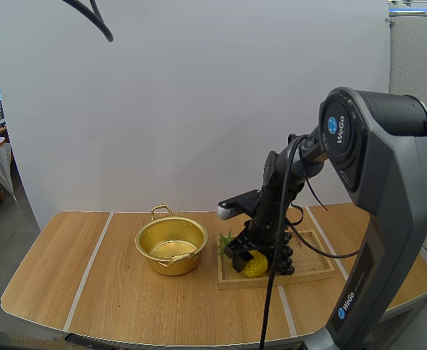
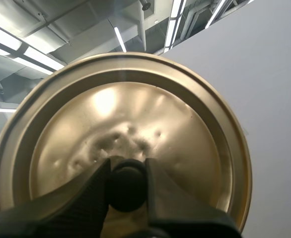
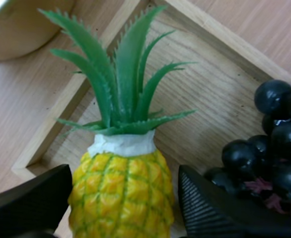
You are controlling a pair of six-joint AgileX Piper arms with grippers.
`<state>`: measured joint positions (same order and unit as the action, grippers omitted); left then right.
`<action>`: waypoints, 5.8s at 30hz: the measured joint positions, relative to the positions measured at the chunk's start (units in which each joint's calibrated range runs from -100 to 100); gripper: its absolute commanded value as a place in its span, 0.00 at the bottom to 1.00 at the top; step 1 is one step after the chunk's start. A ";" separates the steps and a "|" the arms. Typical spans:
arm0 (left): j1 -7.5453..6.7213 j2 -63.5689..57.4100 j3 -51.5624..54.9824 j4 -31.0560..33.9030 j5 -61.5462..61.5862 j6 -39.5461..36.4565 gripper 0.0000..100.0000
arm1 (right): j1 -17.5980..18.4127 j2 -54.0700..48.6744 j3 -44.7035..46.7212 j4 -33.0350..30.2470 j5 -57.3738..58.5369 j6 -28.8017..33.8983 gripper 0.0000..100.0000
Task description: Open the pot, put the pineapple inside, and close it
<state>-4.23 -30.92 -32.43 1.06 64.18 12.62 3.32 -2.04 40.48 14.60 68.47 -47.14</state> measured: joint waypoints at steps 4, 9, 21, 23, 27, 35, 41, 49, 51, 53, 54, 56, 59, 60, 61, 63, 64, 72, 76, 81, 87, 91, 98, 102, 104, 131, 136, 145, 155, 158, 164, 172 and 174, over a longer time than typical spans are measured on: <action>0.00 0.00 0.00 0.00 0.00 0.00 0.00 | 0.00 1.32 0.00 0.23 -1.53 0.00 1.00; 0.00 0.00 0.00 0.11 0.00 0.00 0.00 | 0.00 2.63 0.00 0.38 -2.67 0.00 0.78; 0.00 0.00 0.00 0.11 0.00 0.00 0.00 | 0.00 0.09 0.00 0.38 -0.02 0.08 0.00; 0.00 0.00 0.00 0.11 0.00 0.00 0.00 | 0.00 -2.34 -0.39 0.27 1.26 0.08 0.00; 0.00 0.00 0.00 0.11 0.00 0.00 0.00 | 0.00 -8.74 -3.54 0.27 6.73 0.08 0.00; 0.00 0.00 0.00 0.11 0.00 0.00 0.00 | 0.76 -16.42 -12.57 3.07 17.99 0.21 0.00; 0.00 0.00 0.00 0.11 0.00 0.00 0.00 | 5.61 -16.52 -15.01 3.76 17.70 2.31 0.00; 0.00 0.00 0.00 0.11 0.00 0.00 0.00 | 13.16 -11.49 -19.94 1.57 13.00 7.91 0.00; 0.00 0.00 0.00 0.11 0.00 0.00 0.00 | 14.22 -9.05 -21.50 1.22 12.58 8.34 0.00; 0.00 0.00 0.00 0.11 0.00 0.00 0.00 | 14.87 -6.87 -22.63 1.22 11.88 8.64 0.00; 0.00 0.00 0.00 0.11 0.00 0.00 0.00 | 15.05 -5.74 -23.02 1.22 11.39 8.65 0.00; 0.00 0.00 0.00 0.11 0.00 0.00 0.00 | 15.22 -3.71 -23.28 1.07 10.83 8.75 0.00; 0.00 0.00 0.00 0.11 0.00 0.00 0.00 | 15.22 -0.62 -23.56 0.82 10.45 8.84 0.00; 0.00 0.00 0.00 0.11 0.00 0.00 0.00 | 15.22 0.29 -23.56 0.49 10.02 8.84 0.00; 0.00 0.00 0.00 0.11 0.00 0.00 0.00 | 15.22 1.21 -23.59 0.36 9.68 8.84 0.00; 0.00 0.00 0.00 0.11 0.00 0.00 0.00 | 15.22 2.73 -23.70 -0.02 9.09 8.84 0.00; 0.00 0.00 0.00 0.11 0.00 0.00 0.00 | 15.22 3.48 -23.70 -0.12 8.95 8.84 0.00; 0.00 0.00 0.00 0.11 0.00 0.00 0.00 | 15.22 7.14 -23.70 -0.31 5.42 8.84 0.00; 0.00 0.00 0.00 0.11 0.00 0.00 0.00 | 15.22 8.36 -23.70 -0.31 4.15 8.84 0.00; 0.00 0.00 0.00 0.11 0.00 0.00 0.00 | 15.22 11.59 -23.70 -0.31 2.55 8.84 0.00; 0.00 0.00 0.00 0.11 0.00 0.00 0.00 | 15.22 15.51 -23.70 -0.31 1.77 8.84 0.00; 0.00 0.00 0.00 0.11 0.00 0.00 0.00 | 15.22 16.35 -23.70 -0.31 1.21 8.84 0.19; 0.00 0.00 0.00 0.11 0.00 0.00 0.00 | 15.30 16.49 -23.72 -0.20 1.21 8.84 1.00; 0.00 0.00 0.00 0.11 0.00 0.00 0.00 | 15.30 16.49 -24.26 -0.47 1.21 9.06 1.00; 0.00 0.00 0.00 0.11 0.00 0.00 0.00 | 15.30 16.49 -24.37 -0.61 1.21 9.18 1.00; 0.00 0.00 0.00 0.11 0.00 0.00 0.00 | 15.30 -29.97 -23.12 0.90 19.04 9.38 1.00; 0.00 0.00 0.00 0.11 0.00 0.00 0.00 | 15.30 -38.60 -20.61 0.45 22.74 10.68 1.00; 0.00 0.00 0.00 0.11 0.00 0.00 0.00 | 15.30 -50.79 -17.33 -3.39 30.60 12.47 0.00; 0.00 0.00 0.00 0.11 0.00 0.00 0.00 | 15.30 -59.69 -17.33 -4.76 31.24 14.21 0.00; 0.00 0.00 0.00 0.11 0.00 0.00 0.00 | 15.30 -61.77 -17.33 -4.76 31.46 14.43 0.00; 0.00 0.00 0.00 0.11 0.00 0.00 0.00 | 15.30 -65.80 -17.33 -4.76 31.53 14.61 0.00; 0.00 0.00 0.00 0.11 0.00 0.00 0.00 | 15.30 -66.50 -17.33 -4.76 31.53 14.61 0.00; 0.00 0.00 0.00 0.11 0.00 0.00 0.00 | 15.30 -66.50 -17.33 -4.76 31.53 14.61 0.00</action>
<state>-4.23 -30.92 -32.43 1.16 64.18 12.62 18.62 -68.54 23.14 9.84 100.00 -32.53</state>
